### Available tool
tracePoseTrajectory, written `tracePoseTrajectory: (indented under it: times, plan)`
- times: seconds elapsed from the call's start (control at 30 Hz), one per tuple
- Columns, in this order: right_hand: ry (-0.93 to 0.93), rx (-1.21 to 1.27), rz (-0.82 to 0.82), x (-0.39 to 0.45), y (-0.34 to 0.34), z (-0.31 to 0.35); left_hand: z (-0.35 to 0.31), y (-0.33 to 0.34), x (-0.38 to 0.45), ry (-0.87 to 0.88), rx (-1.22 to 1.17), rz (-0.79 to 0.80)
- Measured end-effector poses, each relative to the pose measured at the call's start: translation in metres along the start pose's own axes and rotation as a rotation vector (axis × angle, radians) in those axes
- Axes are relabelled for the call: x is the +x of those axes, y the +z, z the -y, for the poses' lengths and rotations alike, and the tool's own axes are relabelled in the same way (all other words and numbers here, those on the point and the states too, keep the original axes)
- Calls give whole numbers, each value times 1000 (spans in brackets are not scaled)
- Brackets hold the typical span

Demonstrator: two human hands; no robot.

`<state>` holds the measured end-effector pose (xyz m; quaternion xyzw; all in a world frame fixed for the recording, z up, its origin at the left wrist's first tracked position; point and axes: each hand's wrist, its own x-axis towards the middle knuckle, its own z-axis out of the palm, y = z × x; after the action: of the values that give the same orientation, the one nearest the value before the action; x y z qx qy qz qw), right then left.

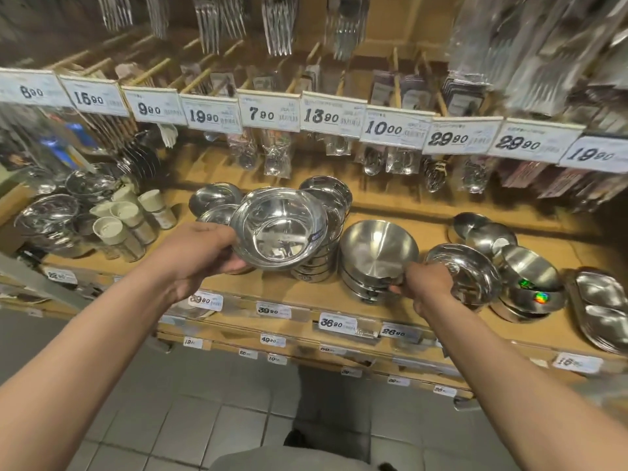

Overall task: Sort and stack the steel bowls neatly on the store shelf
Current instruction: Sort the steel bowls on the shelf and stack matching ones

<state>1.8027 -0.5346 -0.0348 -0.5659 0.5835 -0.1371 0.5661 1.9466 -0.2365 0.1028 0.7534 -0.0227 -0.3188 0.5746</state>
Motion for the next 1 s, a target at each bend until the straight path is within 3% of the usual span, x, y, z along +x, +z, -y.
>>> tracePoseTrajectory:
  times: [0.2, 0.6, 1.0]
  plan:
    - [-20, -213, -132, -5, 1, -2, -4, -1, 9, 1, -7, 41]
    - [30, -38, -79, -14, 8, -14, -6, -1, 20, -25, -40, 48]
    - [-15, -93, -65, -16, 7, -15, -2, 2, 20, -30, -61, 48]
